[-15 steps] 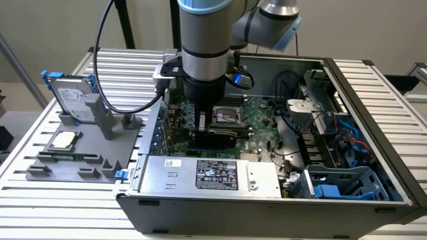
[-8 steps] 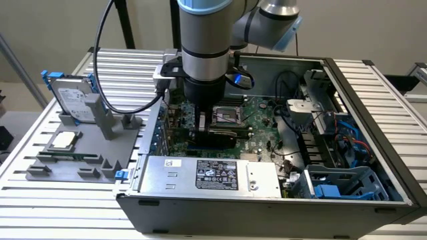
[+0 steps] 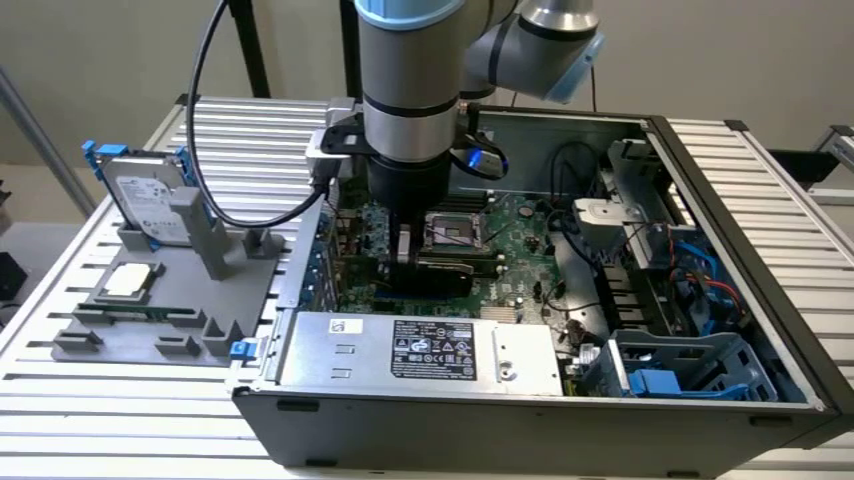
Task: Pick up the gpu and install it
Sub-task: 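Insert the gpu into the slot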
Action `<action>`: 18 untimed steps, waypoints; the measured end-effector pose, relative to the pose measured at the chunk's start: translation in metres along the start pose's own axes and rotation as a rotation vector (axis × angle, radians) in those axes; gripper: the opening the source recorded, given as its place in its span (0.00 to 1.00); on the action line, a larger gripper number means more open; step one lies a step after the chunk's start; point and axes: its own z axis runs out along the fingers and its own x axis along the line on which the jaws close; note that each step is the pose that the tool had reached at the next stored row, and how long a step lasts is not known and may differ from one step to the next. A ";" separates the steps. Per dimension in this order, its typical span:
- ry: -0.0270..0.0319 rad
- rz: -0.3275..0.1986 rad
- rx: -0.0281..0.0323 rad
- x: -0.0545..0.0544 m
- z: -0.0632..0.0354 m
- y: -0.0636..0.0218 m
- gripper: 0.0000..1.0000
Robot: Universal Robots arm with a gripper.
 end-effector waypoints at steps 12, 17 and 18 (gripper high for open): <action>0.0011 0.000 0.0001 0.000 0.0029 0.0012 0.00; 0.0008 0.000 0.0003 0.000 0.0031 0.0013 1.00; 0.0010 0.000 0.0002 0.000 0.0029 0.0013 1.00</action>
